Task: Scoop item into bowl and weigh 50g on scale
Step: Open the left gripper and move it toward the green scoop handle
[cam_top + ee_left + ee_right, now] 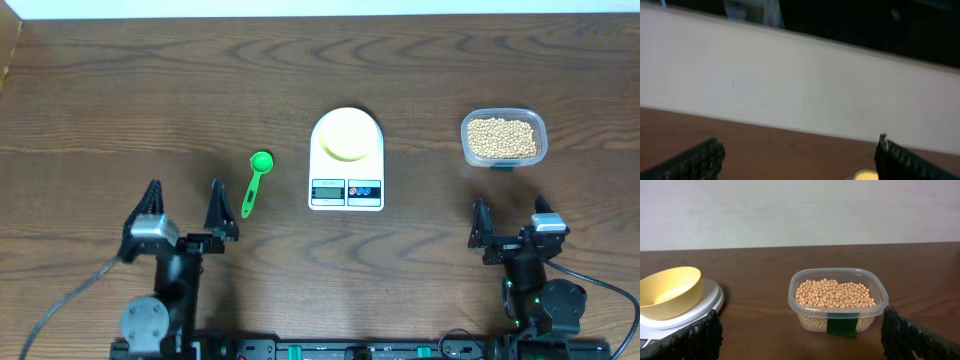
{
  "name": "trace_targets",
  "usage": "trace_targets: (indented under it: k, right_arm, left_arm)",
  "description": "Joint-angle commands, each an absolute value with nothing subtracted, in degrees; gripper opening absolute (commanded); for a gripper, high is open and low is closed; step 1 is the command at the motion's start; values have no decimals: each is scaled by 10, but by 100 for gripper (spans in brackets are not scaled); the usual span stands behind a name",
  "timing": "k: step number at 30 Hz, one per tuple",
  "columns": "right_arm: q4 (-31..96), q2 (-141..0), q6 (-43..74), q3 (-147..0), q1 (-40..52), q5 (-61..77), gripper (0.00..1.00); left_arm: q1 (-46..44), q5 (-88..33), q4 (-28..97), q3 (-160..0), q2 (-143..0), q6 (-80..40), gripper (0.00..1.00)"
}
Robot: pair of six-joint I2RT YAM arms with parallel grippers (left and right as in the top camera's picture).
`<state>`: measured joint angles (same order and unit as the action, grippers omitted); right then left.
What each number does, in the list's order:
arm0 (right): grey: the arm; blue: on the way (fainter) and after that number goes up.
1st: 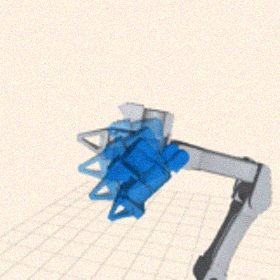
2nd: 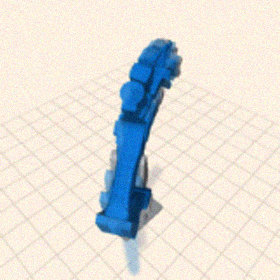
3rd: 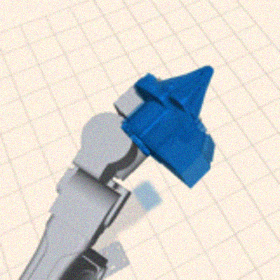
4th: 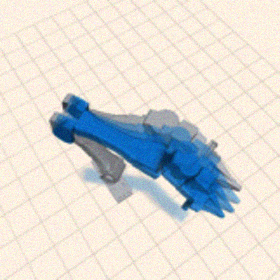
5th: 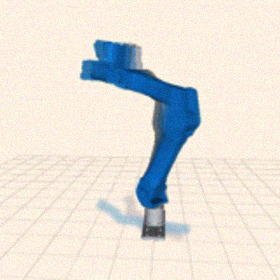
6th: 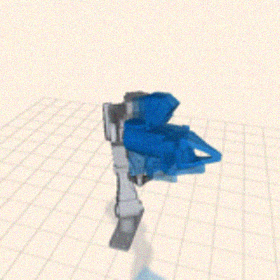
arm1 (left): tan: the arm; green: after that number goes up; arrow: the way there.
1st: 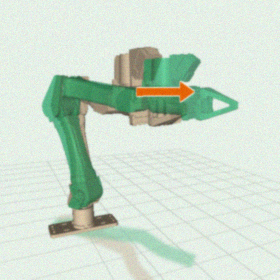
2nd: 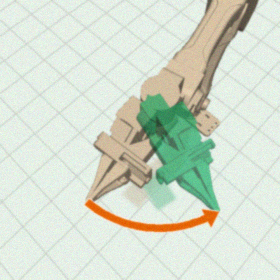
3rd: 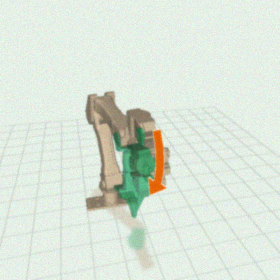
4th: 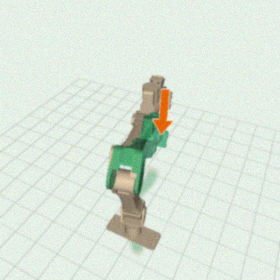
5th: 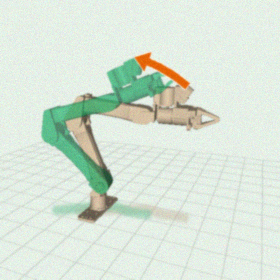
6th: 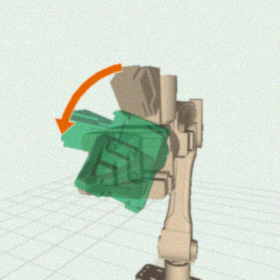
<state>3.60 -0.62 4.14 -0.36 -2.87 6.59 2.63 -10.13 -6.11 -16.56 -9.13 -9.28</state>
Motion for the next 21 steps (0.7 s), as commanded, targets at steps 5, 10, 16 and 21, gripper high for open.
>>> trace_targets:
  k: [5, 10, 16, 21]
  right_arm:
    - [38, -3, 47, -3, -30, 63, 99]
    - [38, -3, 47, -3, -30, 63, 99]
    - [38, -3, 47, -3, -30, 63, 99]
    - [38, -3, 47, -3, -30, 63, 99]
  left_arm:
    - [29, -177, -8, -290, -252, -104, 98]
    - [29, -193, 42, -356, -368, -104, 98]
    - [29, -216, 88, -393, -475, -104, 98]
    - [29, -219, 107, -393, -556, -104, 98]
